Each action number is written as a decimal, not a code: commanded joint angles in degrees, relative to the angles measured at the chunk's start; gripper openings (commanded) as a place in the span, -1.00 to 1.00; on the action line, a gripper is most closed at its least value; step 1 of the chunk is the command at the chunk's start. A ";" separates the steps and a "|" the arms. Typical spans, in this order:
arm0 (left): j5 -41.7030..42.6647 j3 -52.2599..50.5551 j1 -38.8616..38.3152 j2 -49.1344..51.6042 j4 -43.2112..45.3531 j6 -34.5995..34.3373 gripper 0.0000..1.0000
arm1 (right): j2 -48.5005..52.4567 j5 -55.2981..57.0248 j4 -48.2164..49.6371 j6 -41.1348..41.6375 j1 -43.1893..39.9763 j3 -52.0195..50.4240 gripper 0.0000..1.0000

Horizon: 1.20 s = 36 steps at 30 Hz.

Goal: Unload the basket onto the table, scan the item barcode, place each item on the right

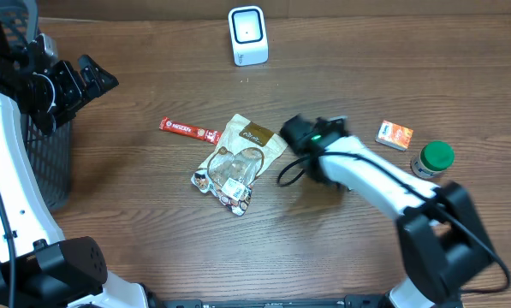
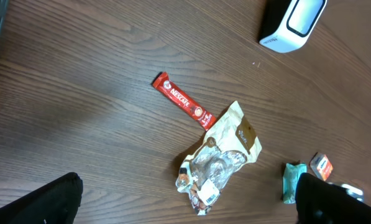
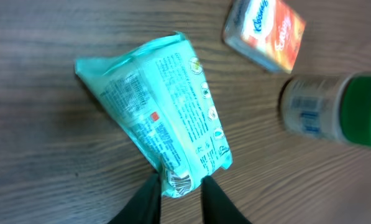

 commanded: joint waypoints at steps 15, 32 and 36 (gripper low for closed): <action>0.02 -0.13 -0.37 0.07 0.04 -0.37 0.99 | -1.20 -25.44 3.74 -4.02 -14.58 -0.81 -0.87; 0.02 -0.13 -0.37 0.07 0.04 -0.37 0.99 | 0.09 -32.46 16.96 0.07 -14.51 -14.10 -0.93; 0.02 -0.13 -0.37 0.07 0.04 -0.37 1.00 | -1.40 -33.99 13.31 -2.29 -14.64 -10.38 -0.93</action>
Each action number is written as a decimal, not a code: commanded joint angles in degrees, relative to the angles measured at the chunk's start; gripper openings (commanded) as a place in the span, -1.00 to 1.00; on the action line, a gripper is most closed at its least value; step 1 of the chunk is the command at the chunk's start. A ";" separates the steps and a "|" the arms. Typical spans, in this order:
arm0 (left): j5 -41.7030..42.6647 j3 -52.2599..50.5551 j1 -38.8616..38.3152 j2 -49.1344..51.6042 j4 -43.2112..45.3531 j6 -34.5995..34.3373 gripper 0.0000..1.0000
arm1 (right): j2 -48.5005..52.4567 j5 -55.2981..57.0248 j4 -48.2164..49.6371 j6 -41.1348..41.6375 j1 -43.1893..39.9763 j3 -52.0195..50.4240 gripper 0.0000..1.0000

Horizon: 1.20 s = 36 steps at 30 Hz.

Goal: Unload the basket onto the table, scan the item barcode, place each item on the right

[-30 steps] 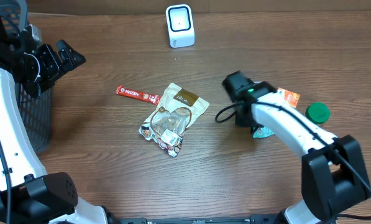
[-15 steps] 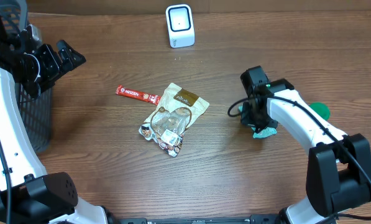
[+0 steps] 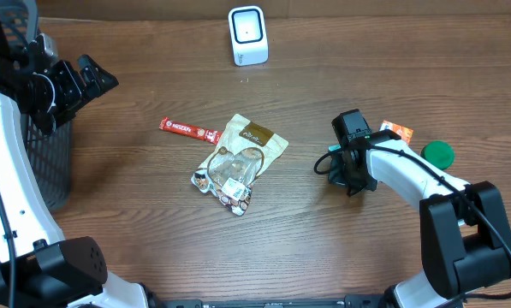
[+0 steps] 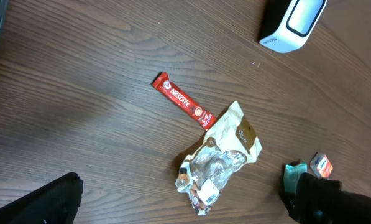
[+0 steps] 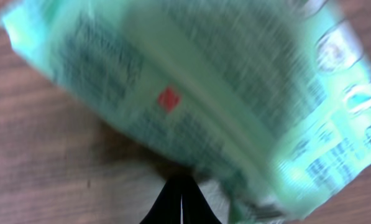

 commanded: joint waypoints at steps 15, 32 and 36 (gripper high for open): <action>0.04 -0.13 -0.37 0.07 0.09 -0.37 0.99 | -2.91 1.81 -13.92 -2.14 -5.97 11.02 -0.91; 0.02 -0.13 -0.37 0.07 0.09 -0.35 0.99 | -2.16 0.76 5.90 -1.51 -5.97 -7.78 -0.72; 0.02 -0.13 -0.37 0.07 0.07 -0.37 1.00 | -2.16 -2.91 5.84 -1.51 -5.97 -7.78 -0.66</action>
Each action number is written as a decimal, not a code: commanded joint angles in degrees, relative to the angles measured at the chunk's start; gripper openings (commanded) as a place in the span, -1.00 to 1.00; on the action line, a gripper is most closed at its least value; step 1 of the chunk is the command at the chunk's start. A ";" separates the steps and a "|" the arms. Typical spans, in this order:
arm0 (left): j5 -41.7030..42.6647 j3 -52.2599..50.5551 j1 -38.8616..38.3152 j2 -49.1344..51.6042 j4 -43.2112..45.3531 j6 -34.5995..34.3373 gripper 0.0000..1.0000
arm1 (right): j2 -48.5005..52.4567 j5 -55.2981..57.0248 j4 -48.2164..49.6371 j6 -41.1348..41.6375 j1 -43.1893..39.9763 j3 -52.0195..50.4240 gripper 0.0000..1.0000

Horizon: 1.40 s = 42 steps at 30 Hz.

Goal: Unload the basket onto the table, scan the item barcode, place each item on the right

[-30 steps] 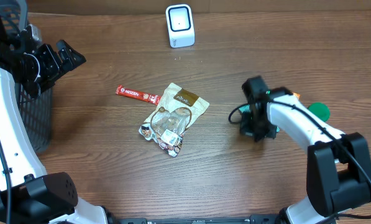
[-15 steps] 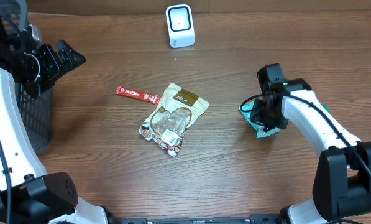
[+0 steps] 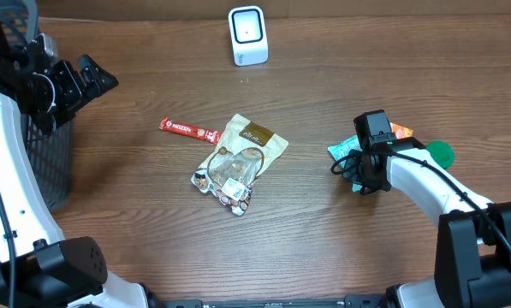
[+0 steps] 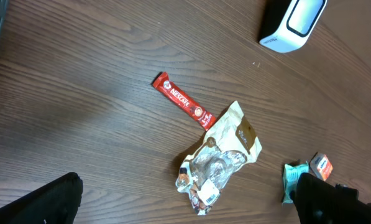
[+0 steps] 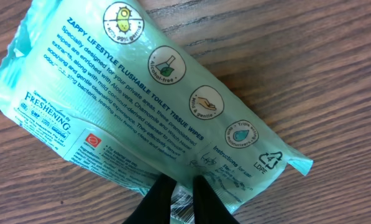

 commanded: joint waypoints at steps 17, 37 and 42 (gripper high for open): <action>0.02 -0.13 -0.37 0.07 0.07 -0.35 1.00 | 3.19 -4.22 -1.05 0.13 -0.09 -1.60 0.31; 0.02 -0.13 -0.37 0.07 0.09 -0.35 1.00 | 2.97 0.61 -15.69 5.66 -0.02 13.55 -0.87; 0.02 -0.13 -0.37 0.07 0.07 -0.35 1.00 | 4.37 7.08 -14.47 10.67 -0.02 9.25 -0.87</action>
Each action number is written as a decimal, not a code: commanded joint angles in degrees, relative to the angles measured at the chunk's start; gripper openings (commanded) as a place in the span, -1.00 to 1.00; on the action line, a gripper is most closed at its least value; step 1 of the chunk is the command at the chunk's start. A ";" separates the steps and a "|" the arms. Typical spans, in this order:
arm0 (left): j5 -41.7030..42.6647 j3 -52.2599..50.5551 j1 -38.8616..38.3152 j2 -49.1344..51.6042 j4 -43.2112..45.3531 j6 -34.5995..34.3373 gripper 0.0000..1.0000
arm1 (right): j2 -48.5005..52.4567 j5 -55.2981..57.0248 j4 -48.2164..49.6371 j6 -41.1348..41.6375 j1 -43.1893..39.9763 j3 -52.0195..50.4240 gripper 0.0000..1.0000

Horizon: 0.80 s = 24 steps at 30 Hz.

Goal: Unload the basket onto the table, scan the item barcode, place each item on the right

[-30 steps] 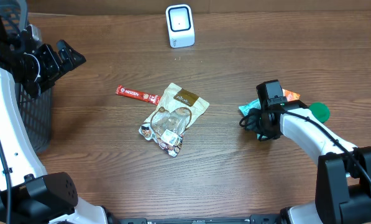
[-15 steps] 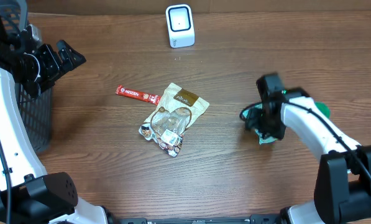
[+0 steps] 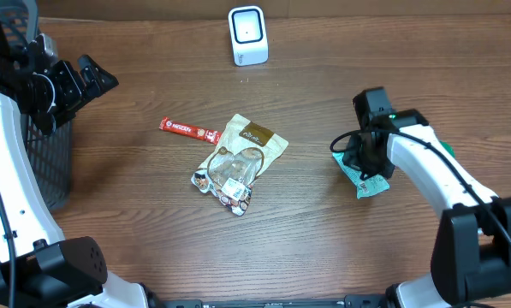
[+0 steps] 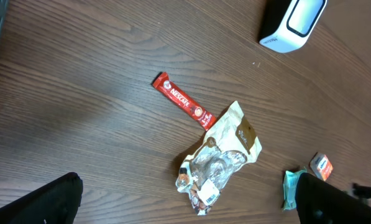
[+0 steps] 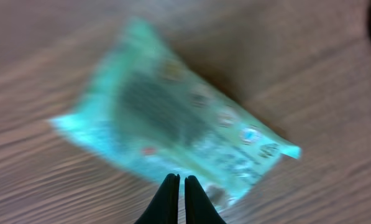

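Note:
The teal wipes packet [image 3: 373,184] lies on the wooden table right of centre, blurred in the right wrist view [image 5: 173,130], and shows at the lower right of the left wrist view [image 4: 291,186]. My right gripper [image 3: 364,162] hovers over its near edge. Its fingers [image 5: 179,179] are pressed together, and the packet's barcode end sits to their right, not between them. The white barcode scanner [image 3: 247,36] stands at the back centre. My left gripper [image 3: 88,77] is raised at the far left with its fingers [image 4: 188,205] wide apart and empty.
A red Nescafe stick [image 3: 189,130] and a crumpled snack bag [image 3: 238,162] lie mid-table. A dark mesh basket [image 3: 54,162] stands at the left edge. An orange box [image 4: 322,167] sits right of the packet, hidden under my right arm in the overhead view.
My right gripper has pulled back from the packet, which now looks smaller and farther away. Its fingers, then slightly parted round the barcode end, are now together. The left arm is unchanged.
My right gripper first held the packet by its barcode end near the snack bag. It then stood further right with it, then beside the orange box with the packet against the table. Now the packet lies there and the gripper is above it.

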 commanded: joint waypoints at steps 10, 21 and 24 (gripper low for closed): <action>0.02 -0.13 -0.37 0.07 0.07 -0.35 1.00 | 1.33 -6.91 9.60 -7.76 0.85 -7.41 -0.86; 0.02 -0.13 -0.37 0.07 0.07 -0.37 1.00 | 1.31 -7.61 13.05 -22.36 11.45 -7.28 -0.81; 0.02 -0.13 -0.37 0.09 0.07 -0.37 0.99 | 1.16 -7.48 11.26 -19.43 12.35 -4.96 -0.81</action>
